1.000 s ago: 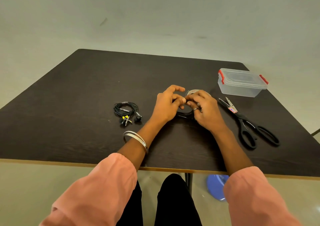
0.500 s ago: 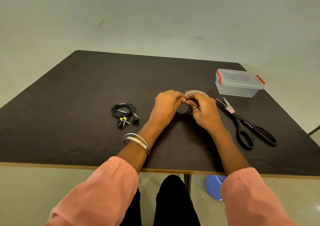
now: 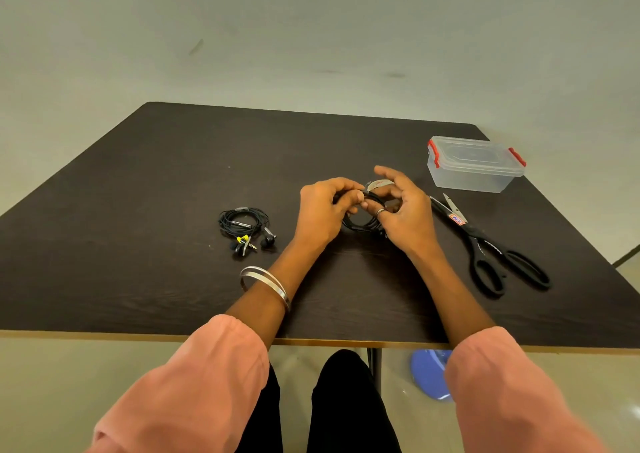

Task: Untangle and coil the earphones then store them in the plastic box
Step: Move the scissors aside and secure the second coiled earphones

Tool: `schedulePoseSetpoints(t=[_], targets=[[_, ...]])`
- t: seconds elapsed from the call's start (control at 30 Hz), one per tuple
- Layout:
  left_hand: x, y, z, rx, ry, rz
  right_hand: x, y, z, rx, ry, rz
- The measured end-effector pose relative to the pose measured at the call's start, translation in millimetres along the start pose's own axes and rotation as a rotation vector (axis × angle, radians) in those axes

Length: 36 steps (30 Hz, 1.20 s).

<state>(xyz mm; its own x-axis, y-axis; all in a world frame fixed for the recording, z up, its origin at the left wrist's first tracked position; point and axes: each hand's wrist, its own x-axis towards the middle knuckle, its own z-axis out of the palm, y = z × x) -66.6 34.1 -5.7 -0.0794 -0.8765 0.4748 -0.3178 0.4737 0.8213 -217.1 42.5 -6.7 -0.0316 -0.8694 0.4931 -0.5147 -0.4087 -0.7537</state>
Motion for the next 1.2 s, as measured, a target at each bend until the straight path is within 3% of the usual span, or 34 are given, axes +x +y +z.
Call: schedulePoseSetpoints(t=[0.37,0.57,0.9,1.07,1.2], targets=[[0,-1,-1,-0.059,0.032,0.008,0,-1,3,0.109,-0.007,0.035],[0,0,0,-0.092,0.031,-0.028,-1,4,6,-0.005,0.016,-0.021],[0,-1,4,-0.221,-0.03,-0.213,-5,0,6,-0.428,0.067,-0.252],[1,-1,3,-0.474,-0.087,-0.391,-4,2,13,-0.733,0.226,-0.512],[1,3,2,-0.544,-0.094,-0.407,-4,2,16,-0.804,0.3,-0.535]])
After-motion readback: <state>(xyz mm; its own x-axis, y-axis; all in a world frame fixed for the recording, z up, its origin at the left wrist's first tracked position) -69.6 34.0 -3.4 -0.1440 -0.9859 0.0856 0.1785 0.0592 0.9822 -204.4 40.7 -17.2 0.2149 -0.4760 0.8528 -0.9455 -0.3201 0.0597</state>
